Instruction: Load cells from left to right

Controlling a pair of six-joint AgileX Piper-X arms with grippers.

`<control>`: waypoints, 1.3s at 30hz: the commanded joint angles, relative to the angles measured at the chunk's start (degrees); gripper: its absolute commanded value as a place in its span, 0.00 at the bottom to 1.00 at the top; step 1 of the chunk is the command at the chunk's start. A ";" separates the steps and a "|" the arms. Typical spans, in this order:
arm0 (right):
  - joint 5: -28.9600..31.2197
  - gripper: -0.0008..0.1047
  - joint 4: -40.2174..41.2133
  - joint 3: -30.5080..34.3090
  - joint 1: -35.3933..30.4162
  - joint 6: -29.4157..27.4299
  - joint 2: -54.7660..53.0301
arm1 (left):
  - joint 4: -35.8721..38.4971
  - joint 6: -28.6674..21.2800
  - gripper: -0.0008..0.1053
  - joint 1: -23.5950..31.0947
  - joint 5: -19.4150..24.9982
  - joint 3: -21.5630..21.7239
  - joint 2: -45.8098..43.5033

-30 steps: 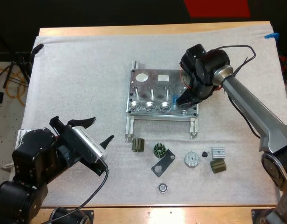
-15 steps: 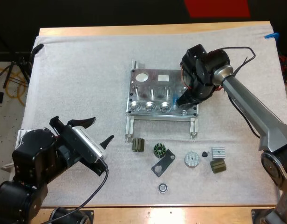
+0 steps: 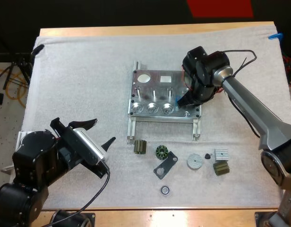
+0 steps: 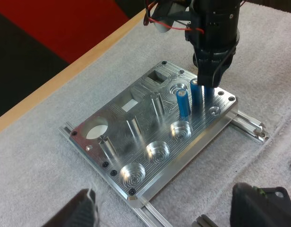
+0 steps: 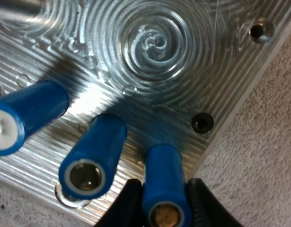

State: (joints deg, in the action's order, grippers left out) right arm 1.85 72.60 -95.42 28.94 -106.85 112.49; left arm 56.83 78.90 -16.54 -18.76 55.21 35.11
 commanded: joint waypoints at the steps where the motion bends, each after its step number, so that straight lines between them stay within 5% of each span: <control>1: -0.35 0.01 0.91 0.35 -0.03 0.37 0.64 | -0.61 0.73 0.56 0.05 -0.40 -0.05 -0.18; 6: -0.38 0.07 0.57 0.35 -0.03 0.37 -0.10 | -0.61 0.73 0.56 0.05 -0.40 -0.05 -0.18; 11: -0.38 0.54 -1.21 0.24 -0.03 0.01 -3.17 | -0.61 0.73 0.56 0.05 -0.40 -0.05 -0.18; 14: -0.38 0.70 -1.52 0.24 -0.03 -0.04 -5.36 | -0.61 0.73 0.56 0.05 -0.40 -0.05 -0.18; 24: -0.64 0.66 -2.59 0.24 -0.03 -3.02 -12.66 | -5.12 0.88 0.56 0.05 -0.29 -0.05 0.70; 30: -0.54 0.66 -10.29 0.24 -1.64 -2.79 -15.86 | -11.84 3.15 0.56 0.05 2.39 -0.05 7.43; 39: -0.82 0.66 -12.19 0.24 -12.59 -2.47 -19.99 | -22.79 7.58 0.56 6.08 2.38 -0.05 18.95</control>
State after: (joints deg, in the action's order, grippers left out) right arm 1.58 60.81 -95.00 17.41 -109.23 93.71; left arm 35.67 85.17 -11.12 -16.31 55.21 54.06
